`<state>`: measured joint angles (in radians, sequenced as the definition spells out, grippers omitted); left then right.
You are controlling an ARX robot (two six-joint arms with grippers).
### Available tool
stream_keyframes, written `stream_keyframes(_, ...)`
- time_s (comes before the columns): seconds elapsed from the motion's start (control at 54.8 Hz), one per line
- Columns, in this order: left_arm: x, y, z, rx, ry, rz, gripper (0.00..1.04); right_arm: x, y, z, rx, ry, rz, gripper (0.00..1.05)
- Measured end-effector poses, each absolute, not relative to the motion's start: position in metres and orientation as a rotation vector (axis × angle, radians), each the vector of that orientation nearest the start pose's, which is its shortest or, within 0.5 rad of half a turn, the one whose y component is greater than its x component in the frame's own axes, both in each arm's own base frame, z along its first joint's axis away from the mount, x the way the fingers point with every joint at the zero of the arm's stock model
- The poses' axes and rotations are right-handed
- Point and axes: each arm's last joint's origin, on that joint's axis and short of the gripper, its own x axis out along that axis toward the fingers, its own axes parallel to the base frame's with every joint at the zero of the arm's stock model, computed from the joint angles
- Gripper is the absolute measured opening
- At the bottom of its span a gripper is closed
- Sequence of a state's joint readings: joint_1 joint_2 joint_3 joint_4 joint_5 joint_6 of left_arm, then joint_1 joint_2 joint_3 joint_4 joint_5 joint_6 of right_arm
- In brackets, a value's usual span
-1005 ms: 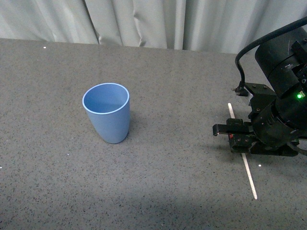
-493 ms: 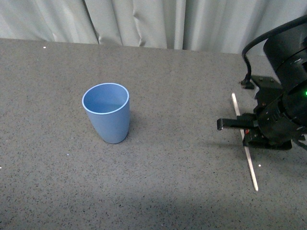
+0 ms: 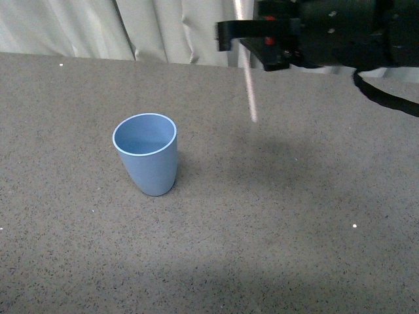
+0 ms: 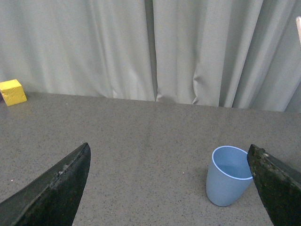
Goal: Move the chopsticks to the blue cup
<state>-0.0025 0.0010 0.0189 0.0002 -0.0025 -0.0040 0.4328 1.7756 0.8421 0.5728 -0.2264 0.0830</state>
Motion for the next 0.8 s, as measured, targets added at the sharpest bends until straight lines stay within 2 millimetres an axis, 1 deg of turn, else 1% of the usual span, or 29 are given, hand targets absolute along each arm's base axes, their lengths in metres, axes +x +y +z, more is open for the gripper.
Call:
stream_keyframes(0.055,0.097,0.0,0.17,-0.004,-0.018,0.0,0.98,0.317,0.173,0.169,0.003,0.312,0.736,0.01)
stream_keyframes(0.146,0.097,0.0,0.17,-0.004,-0.018,0.0,0.98,0.314,0.192,0.162,-0.005,0.266,0.836,0.01)
stream_keyframes(0.219,0.097,0.0,0.17,-0.004,-0.018,0.0,0.98,0.317,0.209,0.154,-0.001,0.252,0.892,0.01)
stream_keyframes(0.292,0.097,0.0,0.17,-0.004,-0.018,0.0,0.98,0.321,0.219,0.148,0.002,0.252,0.914,0.01)
stream_keyframes(0.42,0.097,0.0,0.17,-0.004,-0.018,0.0,0.98,0.329,0.232,0.142,0.003,0.253,0.931,0.01)
stream_keyframes(0.548,0.097,0.0,0.17,-0.004,-0.018,0.0,0.98,0.337,0.24,0.134,0.003,0.262,0.94,0.01)
stream_keyframes(0.676,0.097,0.0,0.17,-0.004,-0.018,0.0,0.98,0.343,0.244,0.123,0.003,0.298,0.925,0.01)
stream_keyframes(0.804,0.097,0.0,0.17,-0.004,-0.018,0.0,0.98,0.343,0.243,0.107,-0.016,0.373,0.901,0.01)
